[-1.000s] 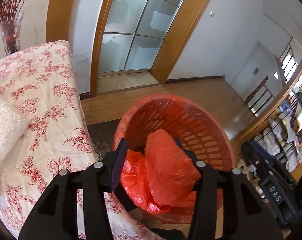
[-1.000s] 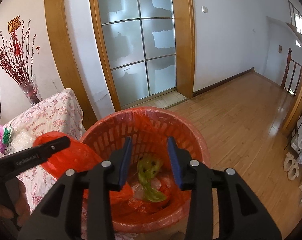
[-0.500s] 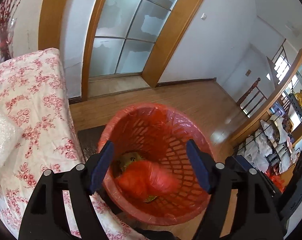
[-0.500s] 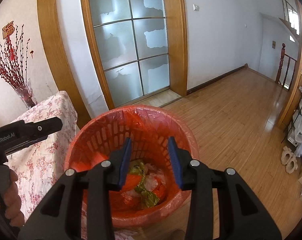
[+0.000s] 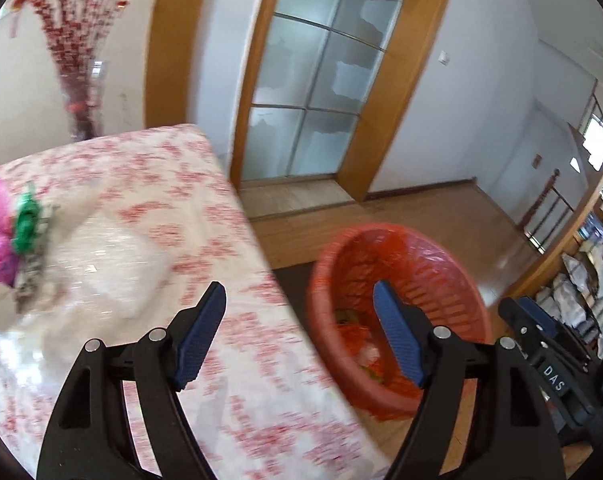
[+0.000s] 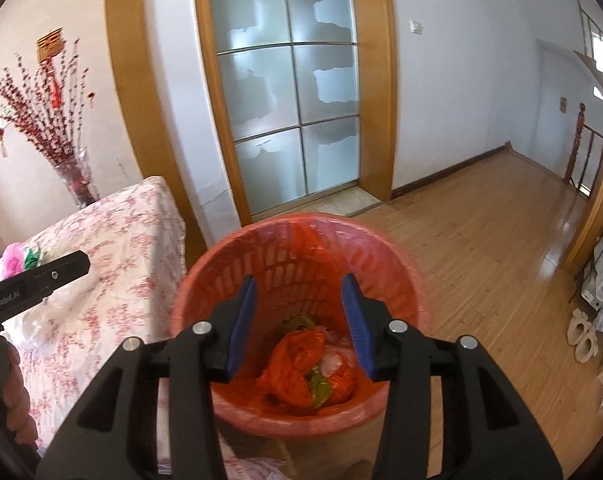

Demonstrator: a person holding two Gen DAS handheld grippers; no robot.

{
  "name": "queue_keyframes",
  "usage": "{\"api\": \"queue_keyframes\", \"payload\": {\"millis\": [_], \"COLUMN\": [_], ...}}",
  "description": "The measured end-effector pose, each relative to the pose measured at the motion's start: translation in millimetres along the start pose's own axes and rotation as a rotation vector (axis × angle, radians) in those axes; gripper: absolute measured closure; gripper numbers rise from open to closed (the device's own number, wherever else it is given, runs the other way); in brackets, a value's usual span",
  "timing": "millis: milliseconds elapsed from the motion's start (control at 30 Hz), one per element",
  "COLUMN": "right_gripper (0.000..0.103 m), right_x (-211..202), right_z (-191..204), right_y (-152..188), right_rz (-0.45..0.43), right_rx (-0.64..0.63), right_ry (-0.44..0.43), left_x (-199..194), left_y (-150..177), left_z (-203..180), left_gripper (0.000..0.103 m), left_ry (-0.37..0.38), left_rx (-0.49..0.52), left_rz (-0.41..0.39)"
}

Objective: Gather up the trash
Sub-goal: 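Move both grippers back to the table toward the white and clear bags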

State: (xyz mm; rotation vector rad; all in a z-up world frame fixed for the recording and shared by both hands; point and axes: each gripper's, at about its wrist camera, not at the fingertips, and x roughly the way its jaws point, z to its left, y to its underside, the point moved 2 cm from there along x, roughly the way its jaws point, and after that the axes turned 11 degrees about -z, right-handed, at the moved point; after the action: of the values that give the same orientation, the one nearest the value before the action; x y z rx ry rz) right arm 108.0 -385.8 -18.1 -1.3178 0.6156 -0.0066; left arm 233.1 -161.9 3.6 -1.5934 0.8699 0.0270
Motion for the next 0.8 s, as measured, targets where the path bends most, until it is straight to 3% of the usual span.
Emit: {"api": "queue_keyframes", "payload": {"millis": [267,467,600,800], "right_gripper": [0.052,0.044,0.044,0.045], "right_x": [-9,-15,-21,-22], "right_z": [71,148,204,281], "right_y": [0,6,15,37], "right_rz": [0.003,0.018,0.03,0.085], "right_rx": [-0.057,-0.107,-0.157,-0.205], "right_ry": [-0.134,-0.269,-0.367,-0.485], "left_x": [-56,-100,-128,-156], "left_y": [-5,4,14,28], "left_z": [73,136,183,238], "left_gripper": [0.026,0.022,0.02,0.02], "left_ry": [-0.17,-0.325,-0.443,-0.553], "left_rx": [-0.033,-0.056,-0.096,-0.153], "left_rz": [-0.091,-0.143,-0.158,-0.168]}}
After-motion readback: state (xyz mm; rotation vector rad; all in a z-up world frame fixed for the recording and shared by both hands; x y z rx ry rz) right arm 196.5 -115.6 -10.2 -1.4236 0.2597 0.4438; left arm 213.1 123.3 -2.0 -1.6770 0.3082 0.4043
